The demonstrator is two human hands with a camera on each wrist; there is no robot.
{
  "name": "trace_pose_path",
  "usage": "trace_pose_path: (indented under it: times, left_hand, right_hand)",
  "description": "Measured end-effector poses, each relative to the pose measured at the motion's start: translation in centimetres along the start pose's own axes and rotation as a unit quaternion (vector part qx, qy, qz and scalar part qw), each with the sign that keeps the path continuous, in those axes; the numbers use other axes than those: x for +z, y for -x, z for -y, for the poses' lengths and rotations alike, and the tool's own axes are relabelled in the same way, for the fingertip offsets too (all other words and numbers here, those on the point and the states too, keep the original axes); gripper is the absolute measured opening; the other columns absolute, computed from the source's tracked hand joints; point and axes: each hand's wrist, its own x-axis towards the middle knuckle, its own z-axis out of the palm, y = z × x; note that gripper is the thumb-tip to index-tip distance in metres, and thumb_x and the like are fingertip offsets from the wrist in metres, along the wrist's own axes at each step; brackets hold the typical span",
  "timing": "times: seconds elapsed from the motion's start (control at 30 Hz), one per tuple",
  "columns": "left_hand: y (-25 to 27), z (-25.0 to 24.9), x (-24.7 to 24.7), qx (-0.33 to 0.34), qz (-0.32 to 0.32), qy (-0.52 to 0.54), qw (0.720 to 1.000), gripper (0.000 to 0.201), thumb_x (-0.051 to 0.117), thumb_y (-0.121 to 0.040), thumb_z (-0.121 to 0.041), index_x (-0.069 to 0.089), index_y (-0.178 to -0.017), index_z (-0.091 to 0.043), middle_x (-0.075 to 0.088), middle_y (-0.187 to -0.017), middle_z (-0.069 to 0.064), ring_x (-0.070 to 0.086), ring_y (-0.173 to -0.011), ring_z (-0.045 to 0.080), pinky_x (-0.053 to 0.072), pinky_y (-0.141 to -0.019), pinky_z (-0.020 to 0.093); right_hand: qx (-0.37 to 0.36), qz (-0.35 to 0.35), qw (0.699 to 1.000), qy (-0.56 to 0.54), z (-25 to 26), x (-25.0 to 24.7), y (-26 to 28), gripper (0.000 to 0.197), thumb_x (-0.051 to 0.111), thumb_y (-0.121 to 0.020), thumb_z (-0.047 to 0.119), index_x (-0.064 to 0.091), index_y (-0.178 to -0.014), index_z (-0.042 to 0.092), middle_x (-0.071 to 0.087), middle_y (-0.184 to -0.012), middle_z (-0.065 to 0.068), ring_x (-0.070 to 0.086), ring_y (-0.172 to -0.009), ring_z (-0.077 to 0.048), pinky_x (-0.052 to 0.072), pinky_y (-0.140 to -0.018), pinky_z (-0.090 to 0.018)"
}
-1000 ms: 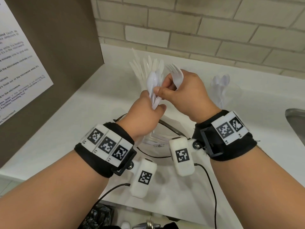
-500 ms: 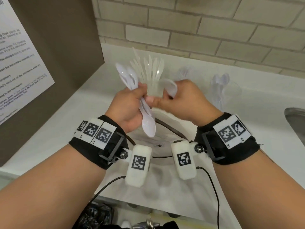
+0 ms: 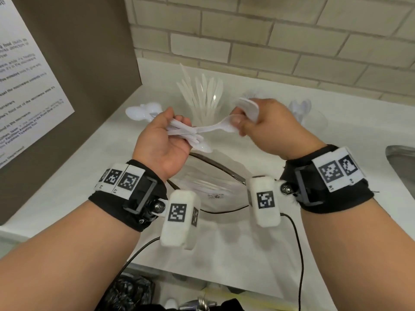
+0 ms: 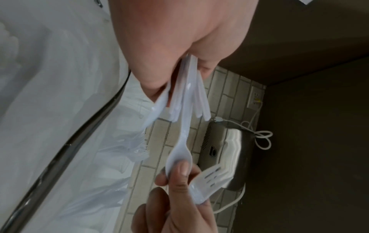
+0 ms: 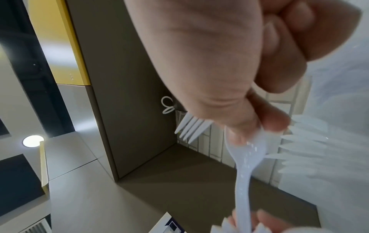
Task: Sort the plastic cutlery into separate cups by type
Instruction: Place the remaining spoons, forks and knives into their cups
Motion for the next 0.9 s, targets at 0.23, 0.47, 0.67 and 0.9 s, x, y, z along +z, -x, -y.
trace_pose_path:
  times: [0.23,0.47,0.67,0.9]
  left_hand:
    - [0.7,0.4,-0.7,-0.016,0.081,-0.221,0.972,0.009,0.049,-0.098,-0.013,0.057,-0.094,-0.011,0.067,-0.076,0.002,0.07,-0.076,0.018,0.057,-0.08,0.034]
    - [1.8,2.0,-0.2,-0.049,0.206,-0.371,0.904,0.026,0.042,-0.1,-0.015,0.057,-0.119,-0.005,0.074,-0.098,0.008,0.072,-0.084,0.02,0.059,-0.075,0.029]
    - [1.0,1.4,-1.1,-0.064,0.23,-0.274,0.932,0.032,0.051,-0.09,-0.015,0.059,-0.119,-0.004,0.06,-0.076,-0.003,0.055,-0.065,0.009,0.051,-0.069,0.025]
    - [-0.3,0.0,-1.3,-0.042,0.224,-0.05,0.972,0.015,0.044,-0.095,-0.017,0.058,-0.094,-0.02,0.06,-0.075,-0.008,0.062,-0.073,0.008,0.052,-0.078,0.027]
  right_hand:
    - [-0.027,-0.076,0.995,0.064,-0.5,-2.0,-1.0,0.019,0.048,-0.095,0.009,0.067,-0.094,0.011,0.064,-0.085,-0.004,0.056,-0.077,-0.019,0.044,-0.071,-0.031]
    - [-0.057,-0.01,0.994,0.092,0.7,0.6,-1.9,0.011,0.056,-0.092,0.017,0.066,-0.094,0.015,0.069,-0.089,-0.003,0.061,-0.084,-0.022,0.05,-0.077,-0.037]
    - [0.001,-0.027,0.999,0.028,0.3,1.3,-1.7,0.021,0.055,-0.095,0.033,0.065,-0.102,0.016,0.072,-0.09,-0.001,0.062,-0.084,-0.015,0.046,-0.075,-0.028]
    - [-0.009,0.173,0.984,-0.04,0.6,2.0,0.1,0.017,0.068,-0.087,0.03,0.065,-0.1,0.021,0.073,-0.094,0.008,0.067,-0.089,-0.009,0.049,-0.082,-0.022]
